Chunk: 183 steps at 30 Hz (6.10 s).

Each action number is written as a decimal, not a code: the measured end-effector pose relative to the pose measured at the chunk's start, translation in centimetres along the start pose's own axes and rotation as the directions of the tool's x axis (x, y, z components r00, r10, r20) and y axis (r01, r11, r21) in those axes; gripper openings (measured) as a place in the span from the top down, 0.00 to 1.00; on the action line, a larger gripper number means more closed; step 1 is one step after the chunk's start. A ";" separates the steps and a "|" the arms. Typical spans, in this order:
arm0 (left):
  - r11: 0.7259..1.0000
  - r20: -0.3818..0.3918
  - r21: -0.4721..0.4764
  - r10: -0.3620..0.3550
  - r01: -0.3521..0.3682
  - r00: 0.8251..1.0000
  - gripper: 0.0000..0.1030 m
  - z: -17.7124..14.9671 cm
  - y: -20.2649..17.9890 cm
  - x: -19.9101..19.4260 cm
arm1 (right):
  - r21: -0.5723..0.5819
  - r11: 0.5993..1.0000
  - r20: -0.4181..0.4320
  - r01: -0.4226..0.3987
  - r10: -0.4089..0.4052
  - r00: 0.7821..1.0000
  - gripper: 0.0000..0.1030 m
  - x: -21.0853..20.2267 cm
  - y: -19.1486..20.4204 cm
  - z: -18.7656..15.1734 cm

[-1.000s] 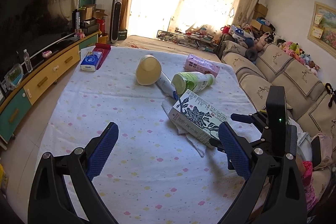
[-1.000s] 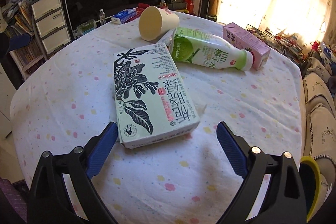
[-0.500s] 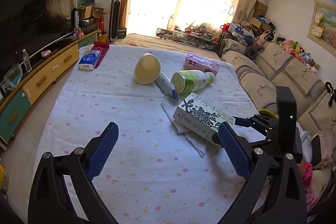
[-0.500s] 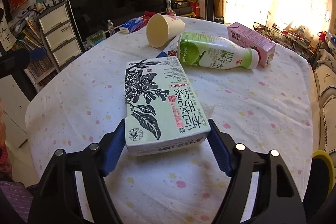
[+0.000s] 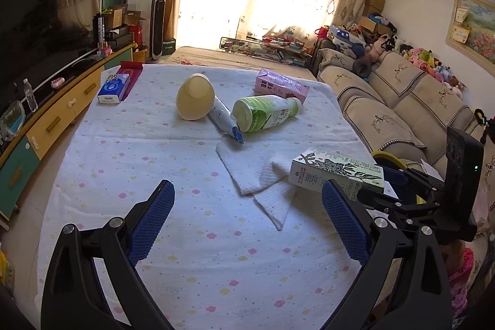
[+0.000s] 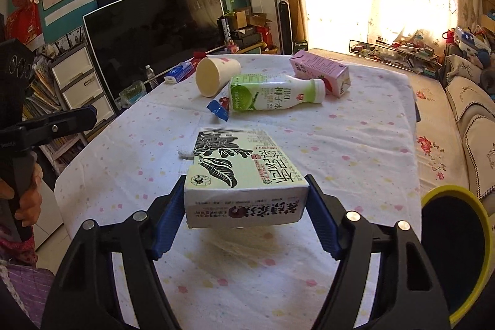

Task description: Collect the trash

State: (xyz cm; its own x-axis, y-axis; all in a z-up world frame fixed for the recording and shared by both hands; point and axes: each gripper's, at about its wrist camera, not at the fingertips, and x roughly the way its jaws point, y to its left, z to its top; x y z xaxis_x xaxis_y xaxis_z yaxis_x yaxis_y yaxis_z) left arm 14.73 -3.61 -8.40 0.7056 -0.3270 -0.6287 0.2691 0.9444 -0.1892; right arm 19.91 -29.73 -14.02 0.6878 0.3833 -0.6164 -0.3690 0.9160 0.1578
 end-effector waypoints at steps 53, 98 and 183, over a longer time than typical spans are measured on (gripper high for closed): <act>0.991 -0.151 0.124 -0.034 0.053 0.988 0.08 0.1 -7.7 8.2 | 0.407 0.787 -0.099 0.464 -0.467 0.879 0.32 -4.3 -21.4 -8.3; 0.942 -0.184 0.242 -0.193 0.234 0.964 0.91 2.9 -12.9 10.1 | 0.420 0.787 -0.056 0.452 -0.475 0.878 0.32 -7.8 -20.1 -8.7; 0.996 -0.060 -0.047 -0.073 0.071 0.995 0.27 4.9 2.1 7.5 | -0.183 0.956 -0.076 0.230 -0.248 0.966 0.32 20.4 -9.9 17.6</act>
State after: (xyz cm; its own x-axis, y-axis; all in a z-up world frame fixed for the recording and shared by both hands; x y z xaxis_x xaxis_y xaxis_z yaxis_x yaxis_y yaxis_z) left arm 23.82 -4.24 -9.81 0.6432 -0.3926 -0.6574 0.2869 0.9196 -0.2684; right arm 48.61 -28.93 -14.55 0.7084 0.1345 -0.6929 -0.3088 0.9418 -0.1329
